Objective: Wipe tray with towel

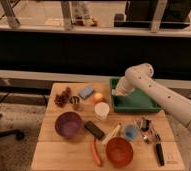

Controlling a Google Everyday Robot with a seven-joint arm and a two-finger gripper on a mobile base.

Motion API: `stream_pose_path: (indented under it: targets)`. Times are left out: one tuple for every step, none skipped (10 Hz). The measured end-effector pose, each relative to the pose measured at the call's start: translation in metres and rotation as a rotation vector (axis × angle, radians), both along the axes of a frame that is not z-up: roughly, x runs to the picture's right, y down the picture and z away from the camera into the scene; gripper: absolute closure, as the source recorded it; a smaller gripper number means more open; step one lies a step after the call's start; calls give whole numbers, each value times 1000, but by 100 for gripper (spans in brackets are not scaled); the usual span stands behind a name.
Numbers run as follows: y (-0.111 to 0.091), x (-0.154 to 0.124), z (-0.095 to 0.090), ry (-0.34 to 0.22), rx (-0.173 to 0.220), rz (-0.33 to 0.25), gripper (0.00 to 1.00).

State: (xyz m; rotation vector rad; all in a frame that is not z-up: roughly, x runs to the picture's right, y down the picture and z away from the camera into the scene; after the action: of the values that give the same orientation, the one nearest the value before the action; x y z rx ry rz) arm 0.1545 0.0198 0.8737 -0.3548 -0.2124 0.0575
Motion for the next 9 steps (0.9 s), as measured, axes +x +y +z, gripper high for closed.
stream_pose_path:
  targets:
    - [3,0,3,8,-7,-6,100]
    - [7,-1,7,18,-18,-17,100]
    - [12,-4,11,24,-30,-33,100]
    - [17,-9,14,31,-39,-54,100]
    - [21,-12,16,35,-45,-65,100]
    - [25,-12,18,49,-50,-75,100]
    - [27,-11,22,71,-56,-82,100]
    - [28,-11,27,94,-62,-84,100]
    - [30,-10,31,114,-67,-83,100]
